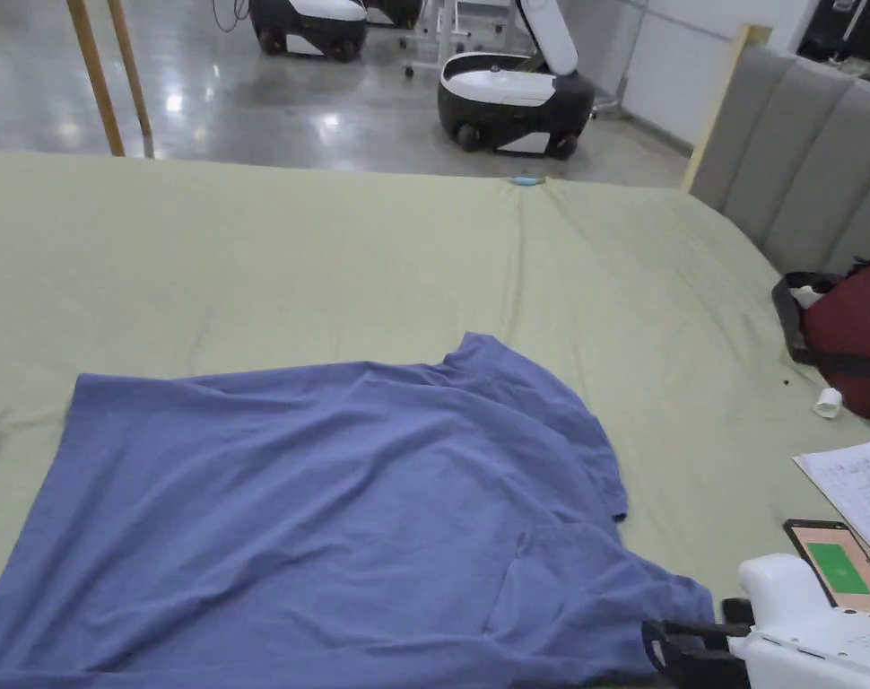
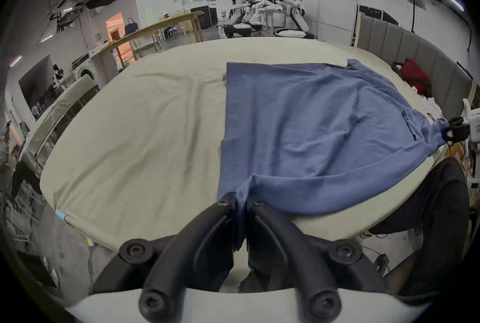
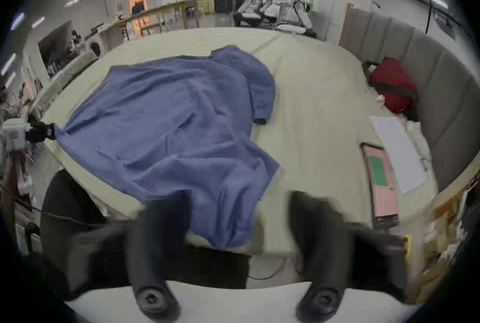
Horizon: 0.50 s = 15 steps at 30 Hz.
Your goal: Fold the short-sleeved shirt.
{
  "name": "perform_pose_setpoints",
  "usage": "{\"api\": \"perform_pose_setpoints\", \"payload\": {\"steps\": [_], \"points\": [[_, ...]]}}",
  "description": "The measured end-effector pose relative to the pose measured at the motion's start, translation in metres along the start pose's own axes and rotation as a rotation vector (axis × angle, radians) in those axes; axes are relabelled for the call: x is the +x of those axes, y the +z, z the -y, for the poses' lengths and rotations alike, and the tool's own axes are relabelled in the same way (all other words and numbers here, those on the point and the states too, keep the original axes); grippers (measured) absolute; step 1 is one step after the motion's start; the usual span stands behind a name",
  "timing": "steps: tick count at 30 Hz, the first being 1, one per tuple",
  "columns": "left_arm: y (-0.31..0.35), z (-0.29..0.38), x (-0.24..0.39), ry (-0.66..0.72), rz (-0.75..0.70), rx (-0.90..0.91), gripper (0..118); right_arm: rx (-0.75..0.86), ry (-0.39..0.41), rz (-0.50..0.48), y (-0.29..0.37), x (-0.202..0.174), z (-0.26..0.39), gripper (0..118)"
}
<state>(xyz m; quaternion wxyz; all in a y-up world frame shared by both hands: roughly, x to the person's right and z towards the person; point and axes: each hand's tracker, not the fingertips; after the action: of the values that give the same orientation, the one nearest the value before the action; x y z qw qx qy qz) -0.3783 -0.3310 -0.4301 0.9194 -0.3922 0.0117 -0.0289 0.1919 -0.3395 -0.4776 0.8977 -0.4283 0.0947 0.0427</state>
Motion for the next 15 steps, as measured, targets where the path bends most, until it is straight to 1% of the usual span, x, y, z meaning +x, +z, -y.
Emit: {"api": "perform_pose_setpoints", "payload": {"steps": [2,3,5,8,11,13,15], "points": [[0.0,-0.001,0.001,0.005,-0.002,-0.004,6,0.005,-0.067,-0.066,-0.01,0.005,0.001,18],[0.001,-0.002,0.002,0.007,-0.007,-0.008,6,0.007,-0.079,-0.053,-0.01,0.006,0.001,15],[0.003,-0.007,0.0,0.009,0.006,-0.015,6,0.021,-0.073,-0.045,-0.005,0.004,-0.006,10],[0.015,-0.02,-0.002,0.013,0.009,0.017,6,0.089,-0.084,-0.048,0.017,0.0,-0.024,10],[0.025,-0.048,-0.007,0.038,0.027,0.09,6,0.18,-0.046,-0.052,0.039,-0.007,-0.056,10],[0.025,-0.074,-0.009,0.022,0.014,0.125,5,0.235,-0.035,-0.047,0.048,-0.01,-0.082,10],[0.017,-0.107,-0.007,-0.036,-0.009,0.147,5,0.251,-0.035,-0.053,0.045,-0.008,-0.113,10]]}}
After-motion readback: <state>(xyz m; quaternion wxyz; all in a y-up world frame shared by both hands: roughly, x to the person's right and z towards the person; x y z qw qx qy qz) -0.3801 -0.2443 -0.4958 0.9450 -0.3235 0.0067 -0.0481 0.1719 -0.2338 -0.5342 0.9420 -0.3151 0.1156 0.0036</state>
